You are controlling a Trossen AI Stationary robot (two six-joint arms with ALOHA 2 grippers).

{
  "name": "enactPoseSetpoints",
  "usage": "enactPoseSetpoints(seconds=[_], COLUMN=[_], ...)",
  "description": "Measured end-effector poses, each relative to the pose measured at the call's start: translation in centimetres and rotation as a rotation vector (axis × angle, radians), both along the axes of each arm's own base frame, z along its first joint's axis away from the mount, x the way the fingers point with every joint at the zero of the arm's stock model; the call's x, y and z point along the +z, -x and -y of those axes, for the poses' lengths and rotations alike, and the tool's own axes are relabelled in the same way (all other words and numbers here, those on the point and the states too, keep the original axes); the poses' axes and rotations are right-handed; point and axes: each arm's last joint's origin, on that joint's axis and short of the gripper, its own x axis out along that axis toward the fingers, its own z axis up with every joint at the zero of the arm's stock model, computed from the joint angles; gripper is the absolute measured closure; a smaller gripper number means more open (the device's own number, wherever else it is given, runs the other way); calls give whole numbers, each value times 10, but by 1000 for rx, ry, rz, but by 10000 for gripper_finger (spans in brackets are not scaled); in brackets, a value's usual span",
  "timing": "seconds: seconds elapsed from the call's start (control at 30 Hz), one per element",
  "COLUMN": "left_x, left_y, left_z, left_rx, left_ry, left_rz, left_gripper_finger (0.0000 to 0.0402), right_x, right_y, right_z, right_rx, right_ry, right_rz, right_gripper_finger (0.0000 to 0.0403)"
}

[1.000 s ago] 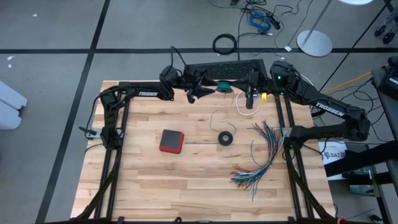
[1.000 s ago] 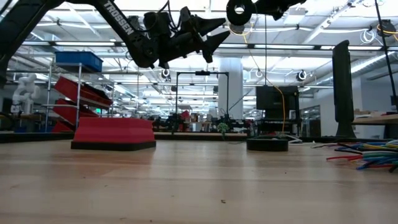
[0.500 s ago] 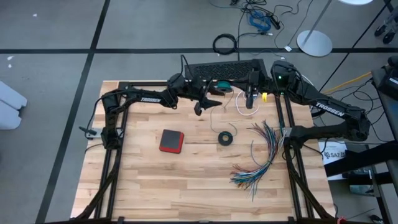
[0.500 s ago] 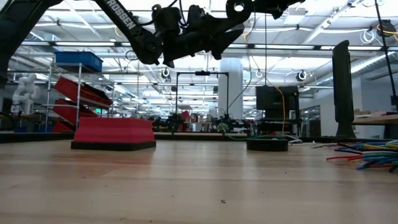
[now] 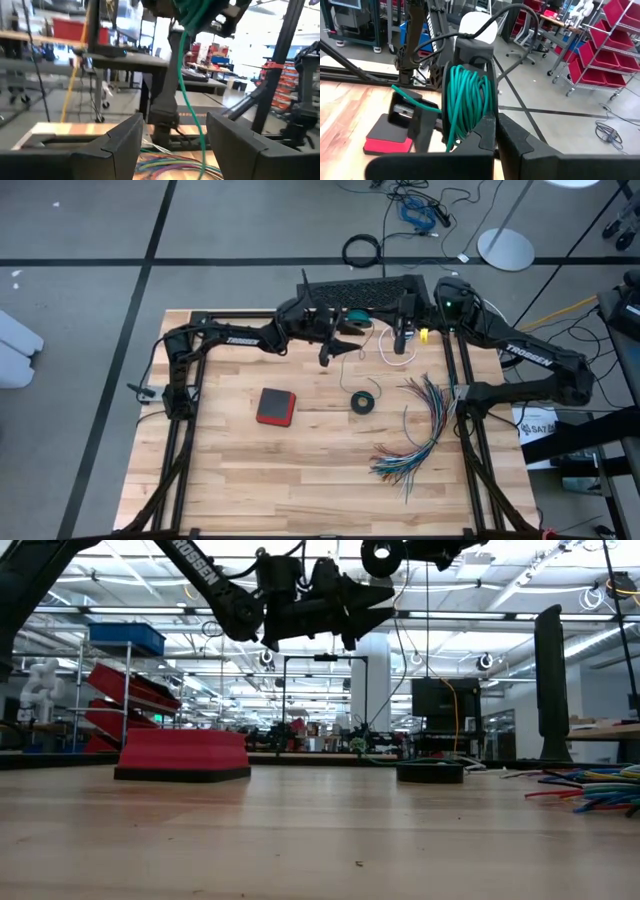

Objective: Coiling cords
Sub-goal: Coil the green wire cable on the spool

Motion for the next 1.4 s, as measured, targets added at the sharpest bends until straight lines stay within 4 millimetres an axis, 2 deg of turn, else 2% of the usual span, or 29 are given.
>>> enactPoseSetpoints(seconds=[0.27, 0.5, 0.83, 1.23, 1.4], left_x=[10, 3, -2, -14, -16], left_y=[-6, -7, -5, -2, -1], left_z=[5, 4, -2, -9, -12], left_rx=[-102, -103, -97, -66, -47], left_ry=[82, 138, 138, 111, 87], left_rz=[-33, -125, -166, -256, -256], left_gripper_finger=[174, 174, 201, 205, 237], right_x=[-7, -5, -6, -6, -6], right_y=[-16, -16, -16, -16, -16], right_z=[1, 2, 1, 1, 1], right_rx=[27, 22, 23, 24, 24], right_ry=[25, 36, 33, 42, 43], right_rz=[-11, 3, -7, -8, -9], right_gripper_finger=[403, 403, 403, 403, 403])
